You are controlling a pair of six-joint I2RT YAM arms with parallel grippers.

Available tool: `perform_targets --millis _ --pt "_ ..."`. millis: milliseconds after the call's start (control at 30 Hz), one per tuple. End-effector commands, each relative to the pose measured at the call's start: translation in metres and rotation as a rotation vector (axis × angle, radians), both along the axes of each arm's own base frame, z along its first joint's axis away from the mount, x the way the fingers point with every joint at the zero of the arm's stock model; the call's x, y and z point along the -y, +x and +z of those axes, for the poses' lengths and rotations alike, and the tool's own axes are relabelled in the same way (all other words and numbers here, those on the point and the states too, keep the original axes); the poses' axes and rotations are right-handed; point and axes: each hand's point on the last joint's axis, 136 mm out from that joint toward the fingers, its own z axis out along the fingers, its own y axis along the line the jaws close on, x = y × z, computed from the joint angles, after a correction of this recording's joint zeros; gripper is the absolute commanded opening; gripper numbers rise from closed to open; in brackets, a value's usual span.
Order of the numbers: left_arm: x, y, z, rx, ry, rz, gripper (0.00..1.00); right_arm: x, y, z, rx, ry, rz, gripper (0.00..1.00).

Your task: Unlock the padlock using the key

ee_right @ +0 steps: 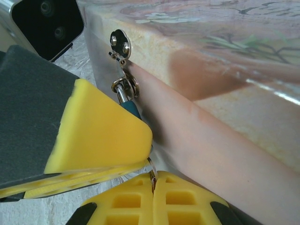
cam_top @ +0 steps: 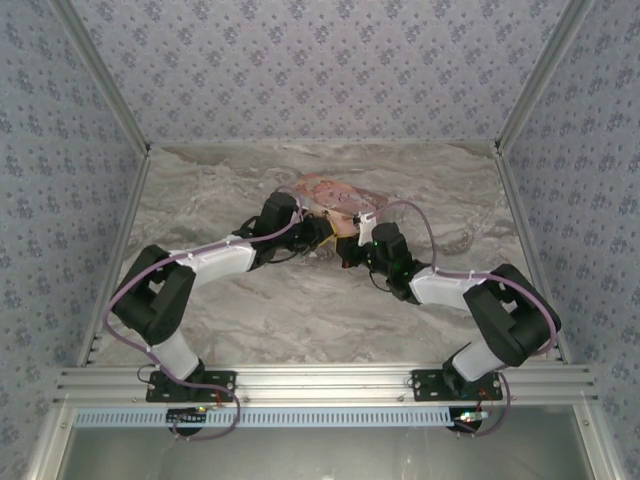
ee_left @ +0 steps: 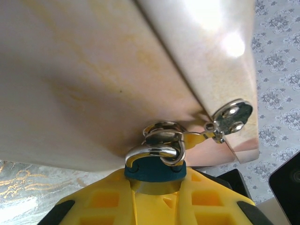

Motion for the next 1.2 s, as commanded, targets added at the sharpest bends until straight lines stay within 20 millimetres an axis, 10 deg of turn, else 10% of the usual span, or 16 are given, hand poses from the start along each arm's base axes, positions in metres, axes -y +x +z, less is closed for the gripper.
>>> perform_targets --millis 0,233,767,1167 --pt "0.017 -0.018 0.024 0.024 -0.075 -0.093 0.12 -0.017 0.017 0.059 0.143 0.133 0.02 0.0" --pt "0.016 -0.018 0.022 0.026 -0.069 -0.09 0.12 -0.021 0.02 0.055 0.126 0.137 0.029 0.0" --pt "-0.008 -0.012 -0.004 0.008 -0.007 -0.025 0.54 0.005 -0.004 -0.041 -0.188 0.089 -0.113 0.0" --pt "-0.051 -0.023 -0.004 0.03 0.043 0.046 0.61 -0.005 -0.028 -0.071 -0.347 0.142 -0.136 0.0"
